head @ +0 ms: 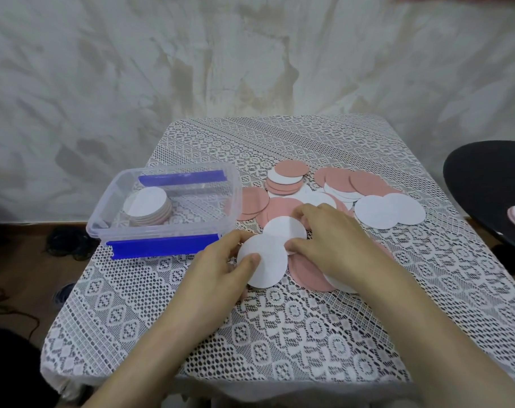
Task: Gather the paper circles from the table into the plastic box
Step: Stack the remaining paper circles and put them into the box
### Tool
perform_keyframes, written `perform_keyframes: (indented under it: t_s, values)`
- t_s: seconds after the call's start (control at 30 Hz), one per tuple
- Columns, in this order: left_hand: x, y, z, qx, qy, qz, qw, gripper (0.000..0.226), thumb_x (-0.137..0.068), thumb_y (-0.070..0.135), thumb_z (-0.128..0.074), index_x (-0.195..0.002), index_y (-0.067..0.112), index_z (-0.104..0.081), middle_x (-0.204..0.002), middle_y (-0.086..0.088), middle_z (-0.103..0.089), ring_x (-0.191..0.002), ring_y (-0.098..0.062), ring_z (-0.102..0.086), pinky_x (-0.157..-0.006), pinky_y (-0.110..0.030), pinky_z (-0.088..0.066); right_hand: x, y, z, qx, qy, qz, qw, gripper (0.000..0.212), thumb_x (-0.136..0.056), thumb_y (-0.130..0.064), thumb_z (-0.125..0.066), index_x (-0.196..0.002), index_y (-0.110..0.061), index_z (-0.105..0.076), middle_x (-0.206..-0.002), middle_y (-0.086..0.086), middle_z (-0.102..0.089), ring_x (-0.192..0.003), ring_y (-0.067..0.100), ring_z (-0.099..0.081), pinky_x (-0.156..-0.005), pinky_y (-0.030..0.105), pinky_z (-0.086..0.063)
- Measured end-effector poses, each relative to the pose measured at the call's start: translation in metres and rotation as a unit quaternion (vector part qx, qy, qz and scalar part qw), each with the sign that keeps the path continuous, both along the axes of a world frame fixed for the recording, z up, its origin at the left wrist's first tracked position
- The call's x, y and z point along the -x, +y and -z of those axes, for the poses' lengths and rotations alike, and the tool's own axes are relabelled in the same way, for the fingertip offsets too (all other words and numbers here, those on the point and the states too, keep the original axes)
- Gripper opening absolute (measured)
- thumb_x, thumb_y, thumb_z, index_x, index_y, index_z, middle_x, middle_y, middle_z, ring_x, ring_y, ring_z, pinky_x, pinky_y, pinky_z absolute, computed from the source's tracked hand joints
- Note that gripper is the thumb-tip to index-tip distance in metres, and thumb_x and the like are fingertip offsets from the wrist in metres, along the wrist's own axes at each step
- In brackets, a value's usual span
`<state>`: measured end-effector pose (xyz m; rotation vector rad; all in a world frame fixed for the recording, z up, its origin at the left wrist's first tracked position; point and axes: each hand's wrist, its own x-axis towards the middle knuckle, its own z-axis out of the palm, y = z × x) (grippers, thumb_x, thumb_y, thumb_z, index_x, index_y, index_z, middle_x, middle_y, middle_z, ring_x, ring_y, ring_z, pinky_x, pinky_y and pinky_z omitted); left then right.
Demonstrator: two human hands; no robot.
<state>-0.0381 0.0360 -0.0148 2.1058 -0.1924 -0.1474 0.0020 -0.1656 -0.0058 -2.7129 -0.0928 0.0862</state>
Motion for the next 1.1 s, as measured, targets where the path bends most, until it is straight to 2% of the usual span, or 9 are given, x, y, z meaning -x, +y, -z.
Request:
perform_keyframes:
  t_s: [0.17,0.4,0.5,0.57,0.67,0.73,0.9,1.0,1.1]
  values:
    - [0.001,-0.001,-0.002,0.001,-0.003,0.003,1.0,0.018,-0.099,0.026,-0.055,-0.108,0.04,-0.061,-0.054,0.012,-0.058,-0.045,-0.006,-0.051,-0.048,-0.025,-0.043,-0.001,0.0,-0.001,-0.029,0.0,-0.001,1.0,0.046,-0.084,-0.042,-0.073,-0.122,-0.026,-0.052,-0.113,0.0,-0.057,-0.106,0.026,-0.057,-0.087,0.04,-0.047]
    - [-0.001,-0.001,0.0,0.004,-0.006,-0.005,1.0,0.017,-0.1,0.029,-0.053,-0.107,0.042,-0.06,-0.055,0.005,-0.06,-0.047,-0.006,-0.055,-0.05,-0.029,-0.047,0.0,-0.008,0.002,-0.152,-0.124,0.034,0.98,0.003,-0.101,-0.022,-0.055,-0.101,-0.022,-0.052,-0.082,-0.007,-0.059,-0.077,0.019,-0.051,-0.064,0.037,-0.03]
    - [0.0,-0.001,0.001,0.01,-0.009,-0.015,1.0,0.02,-0.103,0.029,-0.047,-0.108,0.043,-0.059,-0.058,0.002,-0.062,-0.048,-0.005,-0.056,-0.053,-0.028,-0.047,0.005,-0.012,0.001,-0.3,-0.118,0.028,0.946,0.016,-0.101,-0.02,-0.055,-0.09,-0.03,-0.055,-0.069,-0.017,-0.057,-0.064,0.004,-0.048,-0.063,0.028,-0.036]
    - [0.002,-0.001,0.001,0.018,-0.01,-0.017,1.0,0.023,-0.104,0.028,-0.044,-0.109,0.044,-0.059,-0.061,-0.003,-0.063,-0.049,-0.005,-0.055,-0.054,-0.029,-0.046,0.012,-0.013,0.0,-0.334,-0.077,-0.008,0.939,0.019,-0.103,-0.02,-0.054,-0.087,-0.031,-0.059,-0.071,-0.019,-0.059,-0.067,0.003,-0.052,-0.069,0.027,-0.042]
    - [0.007,0.0,-0.001,0.044,-0.011,-0.011,0.999,0.027,-0.106,0.026,-0.04,-0.11,0.044,-0.06,-0.064,-0.011,-0.065,-0.051,-0.01,-0.054,-0.054,-0.032,-0.047,0.03,-0.009,0.001,-0.293,-0.06,-0.046,0.953,0.023,-0.104,-0.024,-0.051,-0.085,-0.033,-0.06,-0.068,-0.016,-0.062,-0.064,0.001,-0.054,-0.067,0.028,-0.045]
    - [0.012,0.002,-0.003,0.072,-0.012,-0.004,0.997,0.03,-0.107,0.025,-0.039,-0.109,0.044,-0.062,-0.064,-0.012,-0.064,-0.052,-0.014,-0.054,-0.055,-0.035,-0.048,0.04,-0.006,0.004,-0.244,-0.082,-0.062,0.964,0.017,-0.103,-0.029,-0.05,-0.095,-0.025,-0.064,-0.076,-0.008,-0.062,-0.071,0.009,-0.059,-0.071,0.038,-0.052]
    - [0.029,0.007,-0.008,0.081,-0.041,0.053,0.994,0.021,-0.096,0.044,-0.05,-0.111,0.047,-0.064,-0.082,0.006,-0.071,-0.068,-0.011,-0.065,-0.061,-0.033,-0.056,0.062,0.01,0.015,-0.25,-0.097,-0.068,0.961,0.018,-0.099,-0.043,-0.048,-0.101,-0.034,-0.063,-0.086,-0.013,-0.058,-0.077,0.012,-0.062,-0.072,0.048,-0.056]
    - [0.032,0.014,-0.006,-0.015,-0.115,0.055,0.992,0.02,-0.097,0.039,-0.057,-0.115,0.049,-0.059,-0.087,0.016,-0.069,-0.073,-0.009,-0.064,-0.061,-0.024,-0.051,0.071,0.014,0.02,-0.259,-0.124,-0.084,0.954,0.011,-0.099,-0.043,-0.051,-0.099,-0.04,-0.062,-0.089,-0.019,-0.058,-0.077,0.01,-0.061,-0.07,0.036,-0.054]
    - [0.03,0.02,-0.003,-0.108,-0.173,0.038,0.978,0.018,-0.099,0.042,-0.053,-0.116,0.047,-0.057,-0.083,0.017,-0.066,-0.076,-0.004,-0.06,-0.064,-0.023,-0.045,0.077,0.014,0.015,-0.167,-0.159,-0.107,0.967,0.011,-0.1,-0.044,-0.053,-0.09,-0.041,-0.056,-0.081,-0.018,-0.056,-0.077,0.003,-0.054,-0.063,0.024,-0.037]
